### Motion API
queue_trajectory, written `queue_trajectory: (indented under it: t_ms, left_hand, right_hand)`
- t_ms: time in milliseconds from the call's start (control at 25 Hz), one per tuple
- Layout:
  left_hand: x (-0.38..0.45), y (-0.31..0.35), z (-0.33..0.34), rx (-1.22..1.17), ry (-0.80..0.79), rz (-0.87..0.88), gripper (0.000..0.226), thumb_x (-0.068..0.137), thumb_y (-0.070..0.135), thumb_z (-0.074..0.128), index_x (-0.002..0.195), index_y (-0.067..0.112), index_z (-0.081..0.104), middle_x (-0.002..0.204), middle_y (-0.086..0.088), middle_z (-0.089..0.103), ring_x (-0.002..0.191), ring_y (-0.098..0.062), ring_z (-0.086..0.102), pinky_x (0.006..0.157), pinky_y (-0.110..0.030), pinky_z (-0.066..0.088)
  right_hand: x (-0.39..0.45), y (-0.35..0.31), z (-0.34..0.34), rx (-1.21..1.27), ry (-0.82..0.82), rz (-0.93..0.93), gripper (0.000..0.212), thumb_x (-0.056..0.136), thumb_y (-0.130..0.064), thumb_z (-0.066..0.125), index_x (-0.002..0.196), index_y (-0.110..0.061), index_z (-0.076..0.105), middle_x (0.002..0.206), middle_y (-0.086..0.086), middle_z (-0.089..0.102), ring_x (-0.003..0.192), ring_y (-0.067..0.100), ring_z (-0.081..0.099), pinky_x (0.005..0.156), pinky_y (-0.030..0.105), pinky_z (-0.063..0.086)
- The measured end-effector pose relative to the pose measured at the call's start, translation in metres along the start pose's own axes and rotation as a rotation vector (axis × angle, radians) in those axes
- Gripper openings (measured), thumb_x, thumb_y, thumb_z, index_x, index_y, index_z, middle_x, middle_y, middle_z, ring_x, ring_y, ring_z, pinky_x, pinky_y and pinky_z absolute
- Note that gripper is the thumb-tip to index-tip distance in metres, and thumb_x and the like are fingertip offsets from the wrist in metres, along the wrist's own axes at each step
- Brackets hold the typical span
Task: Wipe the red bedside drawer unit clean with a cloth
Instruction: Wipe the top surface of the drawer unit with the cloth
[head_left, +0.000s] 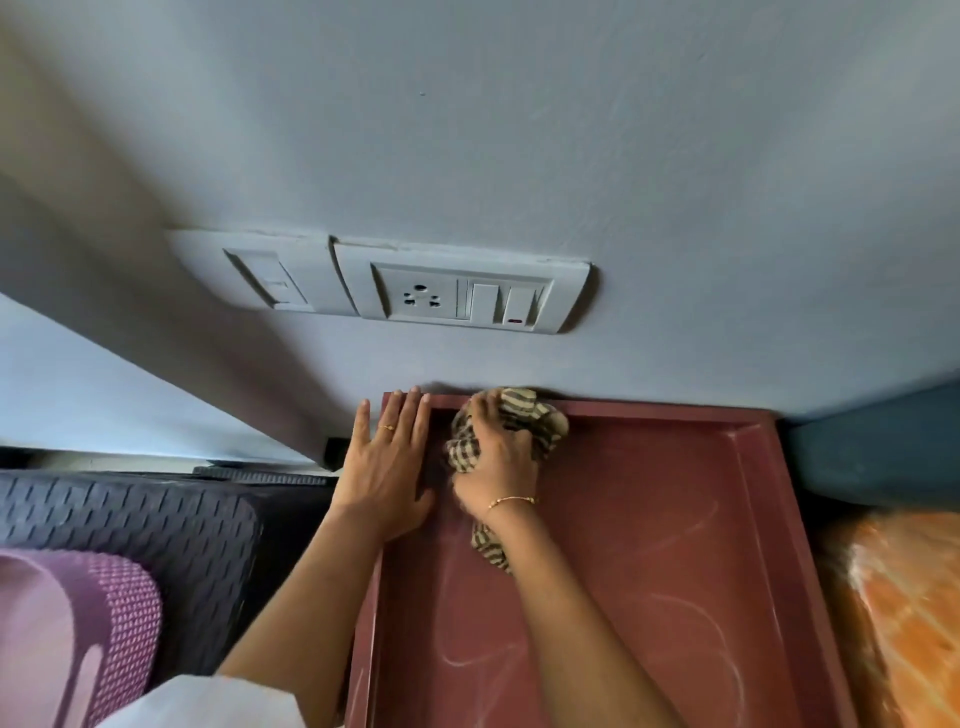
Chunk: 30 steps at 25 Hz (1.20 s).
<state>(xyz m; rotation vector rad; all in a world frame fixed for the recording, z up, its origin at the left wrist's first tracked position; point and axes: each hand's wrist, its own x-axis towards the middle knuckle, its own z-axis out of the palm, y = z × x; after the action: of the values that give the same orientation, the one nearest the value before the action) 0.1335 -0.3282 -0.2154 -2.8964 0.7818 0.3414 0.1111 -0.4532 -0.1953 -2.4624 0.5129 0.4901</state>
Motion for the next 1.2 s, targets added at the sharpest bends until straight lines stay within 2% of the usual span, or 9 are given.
queue_trajectory:
  t_ms: [160, 320, 400, 480, 600, 680, 840, 1000, 1200]
  left_hand:
    - [-0.006, -0.014, -0.003, -0.073, -0.022, -0.014, 0.098, 0.082, 0.05, 0.049, 0.146, 0.004, -0.01, 0.157, -0.01, -0.004, 0.144, -0.025, -0.008, 0.116, -0.052, -0.003]
    - [-0.009, -0.012, -0.005, -0.127, -0.053, -0.06, 0.105, 0.082, 0.061, 0.046, 0.145, 0.005, -0.017, 0.156, -0.01, -0.015, 0.142, -0.025, -0.02, 0.116, -0.048, -0.007]
    - [-0.013, -0.011, -0.004, -0.181, -0.054, -0.126, 0.107, 0.082, 0.061, 0.047, 0.145, 0.004, -0.017, 0.155, -0.014, -0.016, 0.141, -0.028, -0.022, 0.116, -0.046, -0.008]
    - [-0.021, -0.016, -0.001, -0.213, -0.069, -0.2, 0.107, 0.08, 0.064, 0.043, 0.145, 0.001, -0.015, 0.155, -0.017, -0.014, 0.141, -0.03, -0.021, 0.115, -0.046, -0.012]
    - [-0.031, -0.027, 0.004, -0.201, -0.086, -0.238, 0.11, 0.065, 0.072, 0.008, 0.145, -0.002, -0.01, 0.155, -0.02, -0.007, 0.141, -0.032, -0.019, 0.11, -0.046, -0.02]
    - [-0.033, -0.03, 0.006, -0.202, -0.105, -0.227, 0.117, 0.057, 0.074, -0.004, 0.146, -0.002, -0.006, 0.156, -0.02, -0.003, 0.142, -0.031, -0.018, 0.111, -0.046, -0.021]
    - [-0.035, -0.031, 0.009, -0.225, -0.099, -0.225, 0.121, 0.056, 0.077, -0.007, 0.147, -0.001, 0.0, 0.156, -0.017, 0.002, 0.143, -0.03, -0.016, 0.115, -0.046, -0.014]
    - [-0.041, -0.033, 0.015, -0.209, -0.103, -0.2, 0.117, 0.058, 0.075, -0.005, 0.147, 0.0, 0.002, 0.157, -0.014, 0.007, 0.143, -0.029, -0.013, 0.113, -0.044, -0.018]
    - [-0.048, -0.044, 0.015, -0.22, -0.113, -0.159, 0.12, 0.057, 0.079, -0.004, 0.148, 0.001, 0.001, 0.157, -0.012, 0.006, 0.143, -0.027, -0.014, 0.112, -0.041, -0.021]
  right_hand:
    - [0.002, -0.01, 0.01, -0.075, -0.034, -0.114, 0.088, 0.077, -0.013, 0.059, 0.144, -0.036, 0.008, 0.153, -0.022, 0.003, 0.117, 0.03, 0.034, 0.091, 0.04, 0.04]
    - [0.0, 0.057, -0.023, -0.064, 0.079, 0.137, 0.09, 0.075, -0.015, 0.062, 0.144, -0.039, 0.008, 0.152, -0.023, 0.008, 0.112, 0.028, 0.037, 0.09, 0.036, 0.04]
    - [0.001, 0.051, -0.022, -0.036, 0.093, 0.168, 0.09, 0.075, -0.015, 0.063, 0.145, -0.035, 0.01, 0.154, -0.018, 0.004, 0.112, 0.03, 0.039, 0.094, 0.034, 0.038]
    - [0.002, 0.014, 0.001, -0.028, 0.071, 0.029, 0.088, 0.074, -0.016, 0.064, 0.145, -0.032, 0.013, 0.155, -0.013, 0.005, 0.112, 0.032, 0.04, 0.095, 0.034, 0.039]
    - [0.005, -0.035, 0.033, -0.177, -0.084, -0.252, 0.087, 0.075, -0.009, 0.058, 0.145, -0.033, 0.01, 0.155, -0.014, 0.004, 0.113, 0.032, 0.037, 0.091, 0.037, 0.043]
    - [0.015, -0.038, 0.029, -0.188, -0.092, -0.281, 0.086, 0.075, -0.008, 0.059, 0.144, -0.032, 0.014, 0.154, -0.009, 0.016, 0.117, 0.031, 0.035, 0.094, 0.038, 0.042]
    - [0.019, -0.035, 0.012, 0.155, 0.159, -0.341, 0.066, 0.069, -0.018, 0.074, 0.13, -0.016, 0.049, 0.125, 0.01, 0.056, 0.113, 0.03, 0.043, 0.094, 0.024, 0.028]
    - [0.03, -0.059, 0.029, -0.097, 0.209, -0.425, 0.045, 0.077, -0.028, 0.067, 0.117, -0.011, 0.057, 0.117, 0.01, 0.058, 0.11, 0.032, 0.044, 0.092, 0.036, 0.035]
    - [0.006, -0.049, 0.038, -0.091, 0.195, -0.389, 0.035, 0.075, -0.018, 0.067, 0.109, -0.007, 0.064, 0.114, 0.013, 0.058, 0.115, 0.032, 0.045, 0.099, 0.035, 0.034]
